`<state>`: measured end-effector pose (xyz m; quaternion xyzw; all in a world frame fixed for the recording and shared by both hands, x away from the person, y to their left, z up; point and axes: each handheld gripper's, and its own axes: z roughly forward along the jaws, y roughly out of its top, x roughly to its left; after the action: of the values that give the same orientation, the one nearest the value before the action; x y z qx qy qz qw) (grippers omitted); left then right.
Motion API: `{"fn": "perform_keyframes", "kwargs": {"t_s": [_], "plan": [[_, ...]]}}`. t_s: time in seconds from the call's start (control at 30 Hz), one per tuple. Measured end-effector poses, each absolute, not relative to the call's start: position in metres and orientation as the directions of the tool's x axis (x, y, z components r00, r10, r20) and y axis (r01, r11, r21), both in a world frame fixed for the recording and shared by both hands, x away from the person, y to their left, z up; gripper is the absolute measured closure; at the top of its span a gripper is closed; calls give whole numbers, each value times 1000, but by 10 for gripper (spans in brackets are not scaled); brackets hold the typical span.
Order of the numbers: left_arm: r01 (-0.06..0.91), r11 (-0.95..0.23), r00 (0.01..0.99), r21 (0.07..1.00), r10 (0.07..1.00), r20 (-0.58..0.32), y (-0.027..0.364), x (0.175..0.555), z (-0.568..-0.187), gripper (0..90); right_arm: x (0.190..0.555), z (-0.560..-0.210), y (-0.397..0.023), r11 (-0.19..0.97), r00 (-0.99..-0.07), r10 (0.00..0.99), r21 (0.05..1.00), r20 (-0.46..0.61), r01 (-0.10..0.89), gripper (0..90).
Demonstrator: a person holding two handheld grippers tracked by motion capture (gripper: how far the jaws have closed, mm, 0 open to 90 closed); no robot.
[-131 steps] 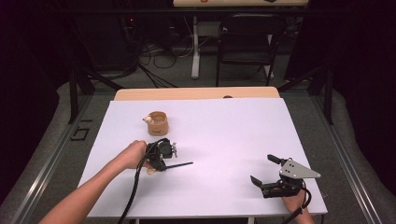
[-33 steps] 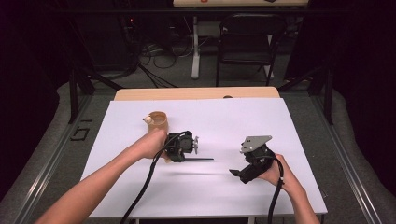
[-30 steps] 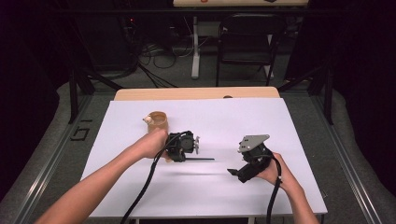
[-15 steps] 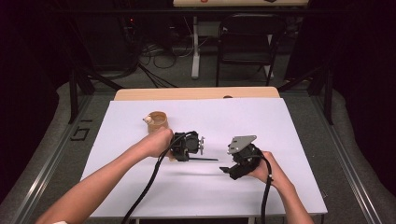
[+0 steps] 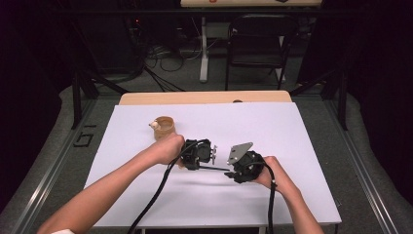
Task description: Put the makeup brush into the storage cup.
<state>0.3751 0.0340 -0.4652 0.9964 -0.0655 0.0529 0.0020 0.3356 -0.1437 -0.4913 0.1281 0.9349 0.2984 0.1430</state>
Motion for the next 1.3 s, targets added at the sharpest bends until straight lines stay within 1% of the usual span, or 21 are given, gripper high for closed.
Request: {"fn": "perform_keyframes", "kwargs": {"t_s": [0.03,0.1,0.17,0.2,0.37,0.4,0.43,0.47,0.57,0.6,0.63,0.67,0.7,0.87,1.03,1.17,1.2,1.27,1.3], "plan": [[-131,-991,986,-3,-130,106,34,375,-465,829,336,-491,-144,789,-926,325,595,-191,154,580],[-136,-991,985,-2,-135,105,33,374,-465,829,336,-492,-140,802,-931,305,580,-200,138,633],[-140,-990,984,-4,-139,109,33,373,-465,829,336,-493,-138,799,-931,305,585,-199,137,645],[-142,-990,984,-2,-141,108,32,373,-464,829,336,-493,-136,808,-933,293,576,-209,124,683],[-150,-989,982,1,-149,117,29,370,-462,829,335,-497,-134,810,-937,283,574,-203,120,705],[-154,-988,980,2,-153,126,28,370,-462,830,336,-498,-134,811,-936,279,574,-213,112,728],[-166,-986,979,-8,-166,117,26,370,-460,830,336,-499,-133,820,-939,270,562,-213,108,734],[-162,-987,979,2,-161,124,25,370,-461,829,336,-500,-133,818,-937,274,565,-214,110,747],[-143,-989,983,28,-138,124,25,368,-462,830,337,-502,-132,818,-937,280,563,-210,118,750],[-174,-985,977,-3,-173,126,24,369,-460,830,337,-502,-133,825,-937,277,553,-212,118,764],[-155,-988,981,13,-152,118,24,368,-461,829,337,-503,-133,815,-935,284,567,-214,117,771],[-140,-990,982,37,-134,131,23,366,-463,829,337,-504,-133,816,-938,278,567,-209,115,801],[-152,-988,980,19,-149,131,23,368,-462,828,338,-504,-133,820,-938,271,562,-216,108,819],[-190,-982,973,-11,-190,128,23,369,-460,828,337,-507,-133,813,-943,254,576,-215,88,846],[-199,-980,973,-3,-198,118,24,370,-460,819,336,-508,-134,809,-949,235,584,-209,71,854],[-192,-981,975,14,-190,119,27,371,-459,741,335,-508,-136,799,-949,248,596,-195,86,856],[-184,-983,977,20,-181,112,28,371,-459,741,336,-508,-136,798,-951,241,597,-194,80,856],[-182,-983,977,25,-177,120,29,372,-459,675,335,-509,-136,798,-950,247,597,-193,86,856],[-168,-985,979,36,-163,125,30,373,-458,590,334,-509,-137,795,-949,251,600,-190,90,857]]}}
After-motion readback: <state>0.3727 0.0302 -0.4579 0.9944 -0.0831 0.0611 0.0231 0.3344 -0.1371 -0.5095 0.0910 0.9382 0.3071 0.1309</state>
